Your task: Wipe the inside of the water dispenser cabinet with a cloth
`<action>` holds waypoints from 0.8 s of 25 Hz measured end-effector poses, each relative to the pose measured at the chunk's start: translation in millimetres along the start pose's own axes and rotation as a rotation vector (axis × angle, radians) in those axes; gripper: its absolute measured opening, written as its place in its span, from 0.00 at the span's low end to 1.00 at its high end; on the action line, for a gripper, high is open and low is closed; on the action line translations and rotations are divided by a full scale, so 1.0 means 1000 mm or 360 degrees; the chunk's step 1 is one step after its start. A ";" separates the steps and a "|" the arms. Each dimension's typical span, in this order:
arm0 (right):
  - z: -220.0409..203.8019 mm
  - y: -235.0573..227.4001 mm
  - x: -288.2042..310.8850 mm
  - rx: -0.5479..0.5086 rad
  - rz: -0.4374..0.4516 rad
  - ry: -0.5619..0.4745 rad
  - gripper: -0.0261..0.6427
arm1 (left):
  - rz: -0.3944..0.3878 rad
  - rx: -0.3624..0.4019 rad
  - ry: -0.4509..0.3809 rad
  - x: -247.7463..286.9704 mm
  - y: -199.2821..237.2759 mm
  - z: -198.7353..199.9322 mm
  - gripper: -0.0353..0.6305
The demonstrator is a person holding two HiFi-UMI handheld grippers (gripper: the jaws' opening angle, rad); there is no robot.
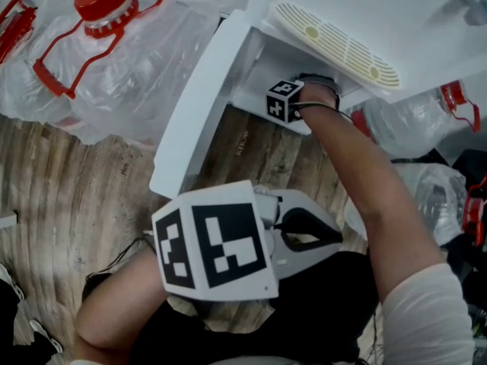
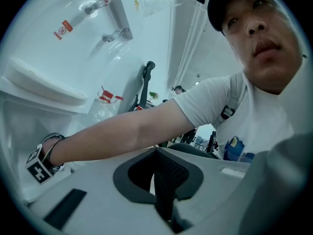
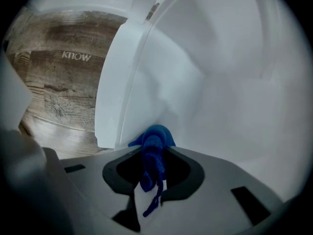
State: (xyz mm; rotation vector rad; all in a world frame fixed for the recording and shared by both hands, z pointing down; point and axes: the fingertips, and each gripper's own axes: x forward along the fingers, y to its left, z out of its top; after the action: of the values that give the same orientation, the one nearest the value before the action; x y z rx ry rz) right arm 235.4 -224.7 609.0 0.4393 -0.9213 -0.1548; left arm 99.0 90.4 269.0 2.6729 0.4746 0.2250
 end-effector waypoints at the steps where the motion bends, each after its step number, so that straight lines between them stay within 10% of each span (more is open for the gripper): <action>1: 0.001 0.004 0.001 -0.0015 0.0008 0.0001 0.16 | -0.0001 -0.0005 0.0000 0.001 0.001 -0.001 0.06; 20: 0.013 0.052 -0.017 -0.0106 0.0081 -0.0198 0.16 | -0.0025 0.0023 0.0014 0.000 -0.006 -0.003 0.06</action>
State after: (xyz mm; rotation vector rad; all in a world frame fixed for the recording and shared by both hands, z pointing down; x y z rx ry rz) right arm 211.8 -177.0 625.7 0.3469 -1.0458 -0.1675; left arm 96.4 96.4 268.8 2.6825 0.5021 0.2298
